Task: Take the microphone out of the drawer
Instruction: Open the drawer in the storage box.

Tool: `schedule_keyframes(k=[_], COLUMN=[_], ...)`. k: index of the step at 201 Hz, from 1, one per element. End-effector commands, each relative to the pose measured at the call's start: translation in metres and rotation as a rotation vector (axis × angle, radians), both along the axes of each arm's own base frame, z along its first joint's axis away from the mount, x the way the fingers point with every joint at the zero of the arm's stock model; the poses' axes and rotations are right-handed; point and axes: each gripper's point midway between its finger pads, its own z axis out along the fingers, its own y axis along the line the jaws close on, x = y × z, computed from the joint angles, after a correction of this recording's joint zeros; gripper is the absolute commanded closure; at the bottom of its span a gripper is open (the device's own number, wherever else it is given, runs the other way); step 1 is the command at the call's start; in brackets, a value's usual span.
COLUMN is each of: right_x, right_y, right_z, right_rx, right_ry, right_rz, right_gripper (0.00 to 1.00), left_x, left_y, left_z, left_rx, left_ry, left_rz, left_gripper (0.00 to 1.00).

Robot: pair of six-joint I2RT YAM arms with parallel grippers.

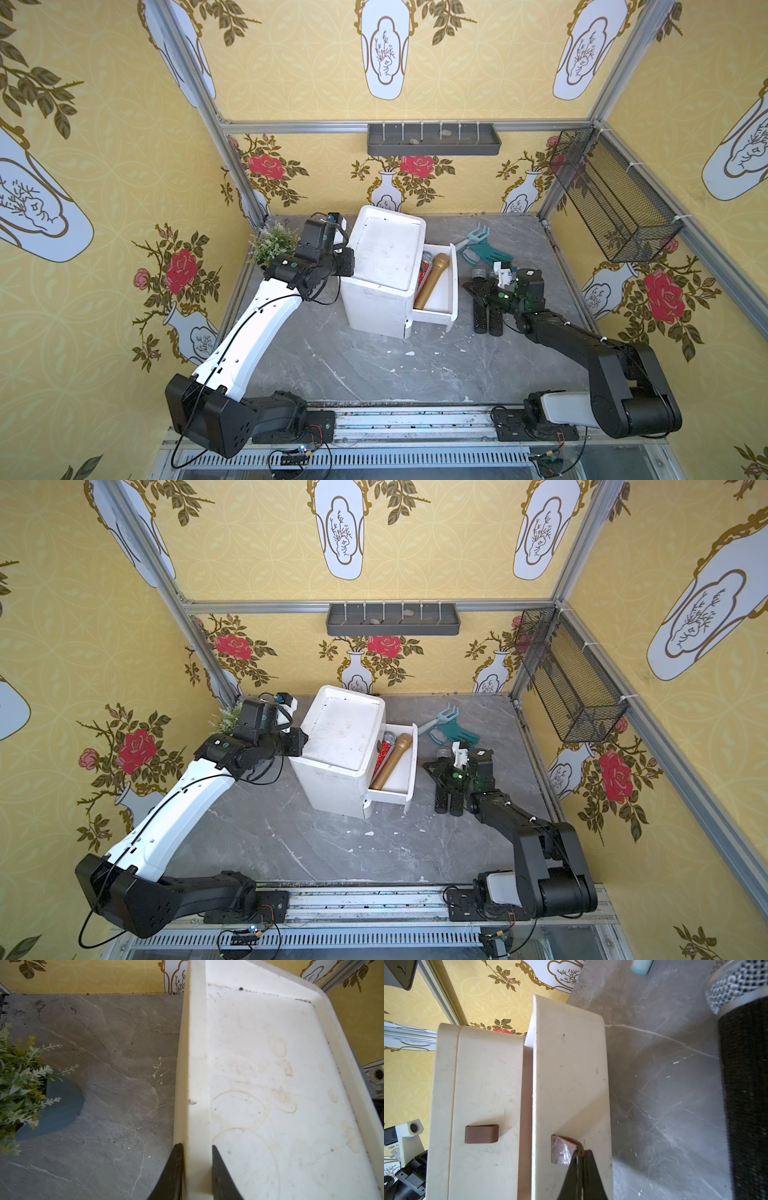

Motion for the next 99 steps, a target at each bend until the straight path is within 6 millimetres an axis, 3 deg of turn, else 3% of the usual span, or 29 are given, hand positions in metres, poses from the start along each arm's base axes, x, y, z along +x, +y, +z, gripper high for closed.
schedule_keyframes(k=[1,81,99], right_x=[0.0081,0.0071,0.0092], right_y=[-0.0324,-0.0412,-0.0402], right_z=[-0.0253,-0.0242,-0.0217], right_rx=[-0.106,-0.119,-0.116], right_ry=[0.075,0.075,0.072], right_rz=[-0.177,-0.215,-0.210], right_gripper=[1.00,1.00,0.79], left_x=[-0.0077,-0.0070,-0.0074], left_y=[-0.0016,-0.0032,-0.0031], left_z=[-0.0128,-0.0145,-0.0135], left_rx=[-0.029,-0.036,-0.038], left_ry=[0.069,0.072,0.070], left_rz=[0.013,0.011,0.012], left_gripper=[1.00,1.00,1.00])
